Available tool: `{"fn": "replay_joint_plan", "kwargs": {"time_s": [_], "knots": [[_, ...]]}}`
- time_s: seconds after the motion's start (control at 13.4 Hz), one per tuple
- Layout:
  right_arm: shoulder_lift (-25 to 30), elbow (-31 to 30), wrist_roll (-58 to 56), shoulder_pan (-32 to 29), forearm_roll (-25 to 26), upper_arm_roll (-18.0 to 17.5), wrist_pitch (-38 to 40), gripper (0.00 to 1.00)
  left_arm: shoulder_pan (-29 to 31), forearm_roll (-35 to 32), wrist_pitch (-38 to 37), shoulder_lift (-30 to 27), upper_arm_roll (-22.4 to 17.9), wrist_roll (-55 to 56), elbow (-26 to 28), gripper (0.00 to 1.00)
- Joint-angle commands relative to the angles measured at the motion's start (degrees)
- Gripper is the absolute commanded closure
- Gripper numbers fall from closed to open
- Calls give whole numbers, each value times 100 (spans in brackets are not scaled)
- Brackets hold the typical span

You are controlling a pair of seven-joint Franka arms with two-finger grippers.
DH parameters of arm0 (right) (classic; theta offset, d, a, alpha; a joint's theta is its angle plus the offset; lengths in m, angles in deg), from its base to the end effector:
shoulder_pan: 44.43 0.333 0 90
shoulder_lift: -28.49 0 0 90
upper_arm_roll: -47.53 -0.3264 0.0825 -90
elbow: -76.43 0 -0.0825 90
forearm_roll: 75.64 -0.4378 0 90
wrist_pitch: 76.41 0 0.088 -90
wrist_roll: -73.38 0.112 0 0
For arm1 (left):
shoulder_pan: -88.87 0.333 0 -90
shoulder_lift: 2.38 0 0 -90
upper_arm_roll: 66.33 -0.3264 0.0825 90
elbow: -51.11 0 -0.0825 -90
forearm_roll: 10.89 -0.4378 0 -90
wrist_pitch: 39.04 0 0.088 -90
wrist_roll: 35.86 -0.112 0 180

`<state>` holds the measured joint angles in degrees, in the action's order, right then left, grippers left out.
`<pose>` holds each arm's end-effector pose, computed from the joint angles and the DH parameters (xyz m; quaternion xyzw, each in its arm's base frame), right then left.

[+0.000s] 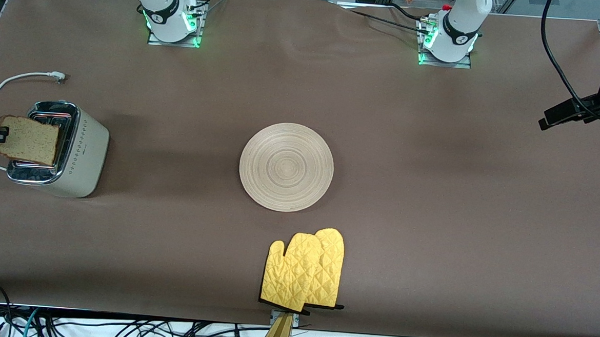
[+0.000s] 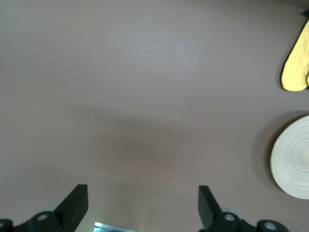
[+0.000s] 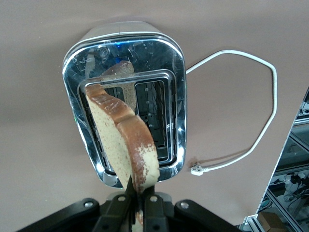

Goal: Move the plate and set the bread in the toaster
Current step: 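Lower the bread with the right gripper into a toaster slot, then open the right gripper and raise it off the bread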

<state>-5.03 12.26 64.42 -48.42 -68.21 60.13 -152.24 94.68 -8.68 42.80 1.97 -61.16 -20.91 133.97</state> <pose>0.7087 -0.1859 0.4564 0.9733 -0.0626 -0.2045 0.0838 0.6173 0.0044 0.6365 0.9897 0.1336 -0.0491 0.0166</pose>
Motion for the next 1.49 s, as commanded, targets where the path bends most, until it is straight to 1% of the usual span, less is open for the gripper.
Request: {"fn": "replay_joint_plan", "kwargs": {"time_s": [0.0, 0.45, 0.82, 1.41], "knots": [[-32, 106, -88, -102, 58, -21, 94, 100, 8, 8, -37, -13, -8, 8, -51, 0], [-32, 106, -53, -155, 49, -21, 419, 100, 8, 7, -37, -13, -8, 8, -51, 0], [-85, 62, 17, -163, 49, -21, 411, 100, 8, -1, -37, -13, -8, 8, -51, 0], [-260, -26, 35, -163, -30, -29, 165, 100, 8, -71, -28, -13, 1, 8, -51, 0]]}}
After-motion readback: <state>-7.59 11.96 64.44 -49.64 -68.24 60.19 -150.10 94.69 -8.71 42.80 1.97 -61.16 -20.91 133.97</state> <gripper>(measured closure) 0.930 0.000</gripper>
